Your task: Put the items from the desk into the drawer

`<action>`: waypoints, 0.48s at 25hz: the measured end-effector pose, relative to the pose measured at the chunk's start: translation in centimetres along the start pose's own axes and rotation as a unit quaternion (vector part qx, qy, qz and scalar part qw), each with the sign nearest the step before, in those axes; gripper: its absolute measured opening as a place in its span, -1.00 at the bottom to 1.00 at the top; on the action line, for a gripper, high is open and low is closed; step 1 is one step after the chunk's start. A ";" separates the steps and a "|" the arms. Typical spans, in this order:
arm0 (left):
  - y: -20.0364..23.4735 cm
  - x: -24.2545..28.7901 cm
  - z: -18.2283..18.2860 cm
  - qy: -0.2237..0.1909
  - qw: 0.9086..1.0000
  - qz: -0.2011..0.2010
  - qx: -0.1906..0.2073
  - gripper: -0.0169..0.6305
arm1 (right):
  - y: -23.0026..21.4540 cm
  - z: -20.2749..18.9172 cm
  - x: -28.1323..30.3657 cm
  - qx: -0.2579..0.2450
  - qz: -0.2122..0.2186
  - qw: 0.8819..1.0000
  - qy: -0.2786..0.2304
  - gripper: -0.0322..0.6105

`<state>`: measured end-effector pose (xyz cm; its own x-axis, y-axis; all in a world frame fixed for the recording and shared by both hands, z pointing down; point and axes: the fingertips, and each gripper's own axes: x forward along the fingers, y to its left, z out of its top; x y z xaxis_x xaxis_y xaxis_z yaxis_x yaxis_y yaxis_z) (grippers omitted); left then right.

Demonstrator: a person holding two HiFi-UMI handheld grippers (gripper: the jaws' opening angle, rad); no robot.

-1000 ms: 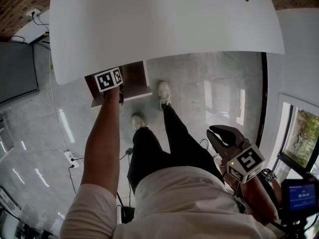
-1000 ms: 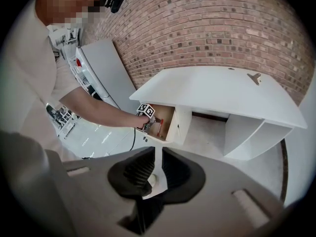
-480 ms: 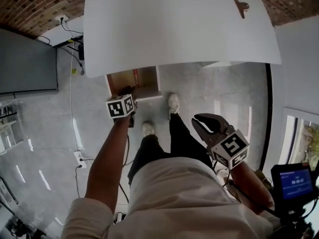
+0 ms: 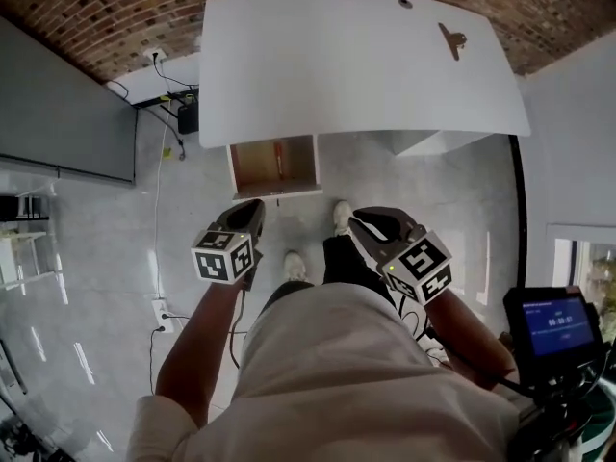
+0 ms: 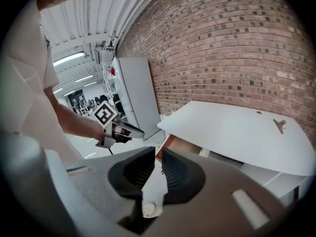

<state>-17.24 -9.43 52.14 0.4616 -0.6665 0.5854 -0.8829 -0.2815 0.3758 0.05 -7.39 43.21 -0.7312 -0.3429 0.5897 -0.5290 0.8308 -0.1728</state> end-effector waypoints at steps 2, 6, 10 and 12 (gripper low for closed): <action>-1.4 -2.6 0.6 -0.005 1.000 -0.009 0.012 -0.92 | 0.7 0.3 0.1 -0.004 -0.001 1.000 -0.005 -0.77; -4.5 -6.4 1.8 -0.004 0.999 -0.036 0.035 -0.92 | 0.9 1.3 0.6 -0.008 -0.001 1.000 -0.013 -0.79; -7.7 -9.1 2.2 -0.012 0.997 -0.062 0.044 -0.92 | 1.2 1.9 0.8 -0.019 0.004 1.000 -0.020 -0.80; -8.6 -9.6 2.1 -0.010 0.996 -0.072 0.046 -0.92 | 1.2 2.3 1.1 -0.024 0.004 0.999 -0.025 -0.80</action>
<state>-14.26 -2.09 41.83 0.5825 -0.6287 0.5152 -0.8126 -0.4365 0.3861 -2.38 -7.82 41.82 -0.7568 -0.3561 0.5481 -0.5021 0.8536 -0.1388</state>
